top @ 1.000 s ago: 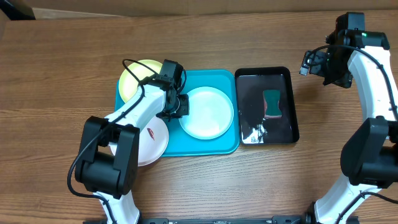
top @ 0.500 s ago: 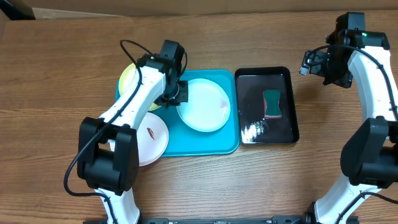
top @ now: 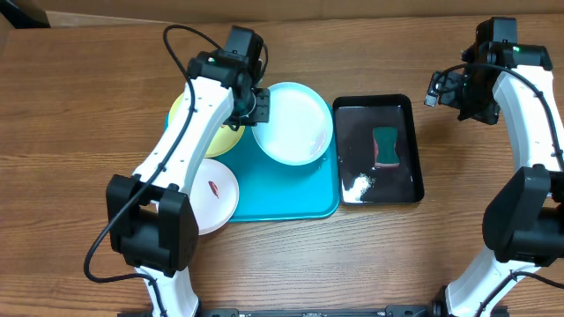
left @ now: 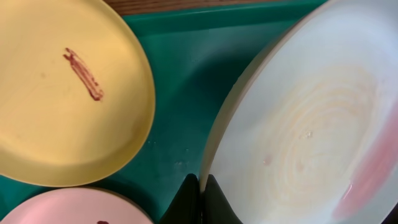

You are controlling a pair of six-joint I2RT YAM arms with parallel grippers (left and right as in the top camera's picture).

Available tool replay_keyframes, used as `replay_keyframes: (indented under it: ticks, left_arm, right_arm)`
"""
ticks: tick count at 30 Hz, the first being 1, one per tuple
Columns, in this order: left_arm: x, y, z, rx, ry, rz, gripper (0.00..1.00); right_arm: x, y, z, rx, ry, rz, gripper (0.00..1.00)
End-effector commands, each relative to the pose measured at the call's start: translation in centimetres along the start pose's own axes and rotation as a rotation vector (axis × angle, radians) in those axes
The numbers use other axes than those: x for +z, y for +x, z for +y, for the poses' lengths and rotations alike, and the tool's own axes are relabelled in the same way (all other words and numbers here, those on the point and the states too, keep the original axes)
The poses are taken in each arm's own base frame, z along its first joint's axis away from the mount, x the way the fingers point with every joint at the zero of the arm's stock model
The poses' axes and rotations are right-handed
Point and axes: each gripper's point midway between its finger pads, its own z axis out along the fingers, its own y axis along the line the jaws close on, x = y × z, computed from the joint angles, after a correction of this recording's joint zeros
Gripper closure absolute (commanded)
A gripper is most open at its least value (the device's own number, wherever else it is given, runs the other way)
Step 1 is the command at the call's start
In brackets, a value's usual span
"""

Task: Clean dirty plates on tray and stack at the side
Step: 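Lift the light blue plate off the teal tray with the left gripper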

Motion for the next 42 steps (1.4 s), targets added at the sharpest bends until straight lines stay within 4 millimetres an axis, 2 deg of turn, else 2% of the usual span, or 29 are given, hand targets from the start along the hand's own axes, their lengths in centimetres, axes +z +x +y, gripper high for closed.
replay_keyframes:
  ticks: [1,8,12,17,26,34,35,42]
  left_arm:
    - [-0.4,-0.3,-2.6,0.050,-0.007,-0.035,0.96]
    - [-0.8,-0.6,-6.3,0.139,-0.092,-0.135,0.96]
    - [-2.2,-1.2,-7.9,0.197,-0.194,-0.229,0.96]
    - [-5.1,-1.9,-10.6,0.257,-0.272,-0.348,0.96]
    - [-12.1,-2.6,-14.7,0.364,-0.444,-0.595,0.96]
    - [-17.1,-1.1,-17.2,0.440,-0.668,-0.788,0.96]
    - [-18.3,-0.7,-17.5,0.435,-0.717,-0.832,0.96]
    - [-21.4,0.5,-18.7,0.415,-0.822,-0.950,0.96]
  right_arm:
    - [-0.6,-0.3,0.3,-0.003,-0.010,-0.020,0.00]
    - [-0.6,-0.3,0.3,-0.003,-0.010,-0.020,0.00]
    - [-0.6,-0.3,0.3,-0.003,-0.010,-0.020,0.00]
    - [-0.6,-0.3,0.3,-0.003,-0.010,-0.020,0.00]
    - [-0.6,-0.3,0.3,-0.003,-0.010,-0.020,0.00]
    - [-0.6,-0.3,0.3,-0.003,-0.010,-0.020,0.00]
    - [-0.6,-0.3,0.3,-0.003,-0.010,-0.020,0.00]
    - [-0.6,-0.3,0.3,-0.003,-0.010,-0.020,0.00]
